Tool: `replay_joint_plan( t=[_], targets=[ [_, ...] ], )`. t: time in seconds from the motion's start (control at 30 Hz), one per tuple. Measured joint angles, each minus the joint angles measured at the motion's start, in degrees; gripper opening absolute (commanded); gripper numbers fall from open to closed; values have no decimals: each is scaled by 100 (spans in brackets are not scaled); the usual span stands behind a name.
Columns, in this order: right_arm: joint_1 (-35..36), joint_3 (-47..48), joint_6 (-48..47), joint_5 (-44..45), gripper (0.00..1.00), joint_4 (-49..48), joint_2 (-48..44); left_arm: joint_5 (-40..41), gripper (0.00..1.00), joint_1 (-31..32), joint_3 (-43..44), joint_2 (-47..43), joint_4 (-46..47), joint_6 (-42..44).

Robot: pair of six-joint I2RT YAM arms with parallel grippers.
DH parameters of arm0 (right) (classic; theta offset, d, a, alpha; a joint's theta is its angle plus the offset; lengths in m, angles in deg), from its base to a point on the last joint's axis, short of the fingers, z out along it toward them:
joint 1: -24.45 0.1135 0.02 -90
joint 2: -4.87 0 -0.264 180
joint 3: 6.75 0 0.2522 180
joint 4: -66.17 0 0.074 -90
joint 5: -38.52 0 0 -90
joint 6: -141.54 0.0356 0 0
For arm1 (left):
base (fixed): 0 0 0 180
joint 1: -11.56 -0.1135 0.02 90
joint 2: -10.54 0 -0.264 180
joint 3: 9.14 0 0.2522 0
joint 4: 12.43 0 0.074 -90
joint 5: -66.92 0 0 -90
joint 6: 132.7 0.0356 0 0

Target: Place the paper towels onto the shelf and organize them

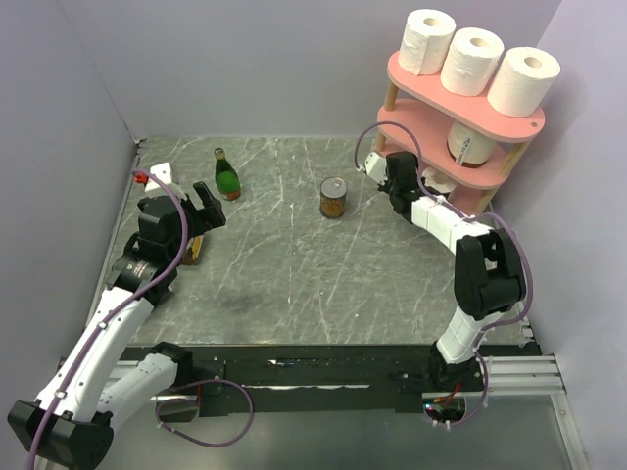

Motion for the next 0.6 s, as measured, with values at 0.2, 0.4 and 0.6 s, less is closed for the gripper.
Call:
replay_joint_plan(
  t=[0.2,0.4,0.6],
  targets=[
    [-116,11,13,7,29,66,431,0,99,0,0,4,0,0],
    [-382,52,-116,83,28,44,752,-2,99,0,0,28,0,0],
    [-608,219,-275,186,28,-136,887,-2,99,0,0,74,2,0]
  ],
)
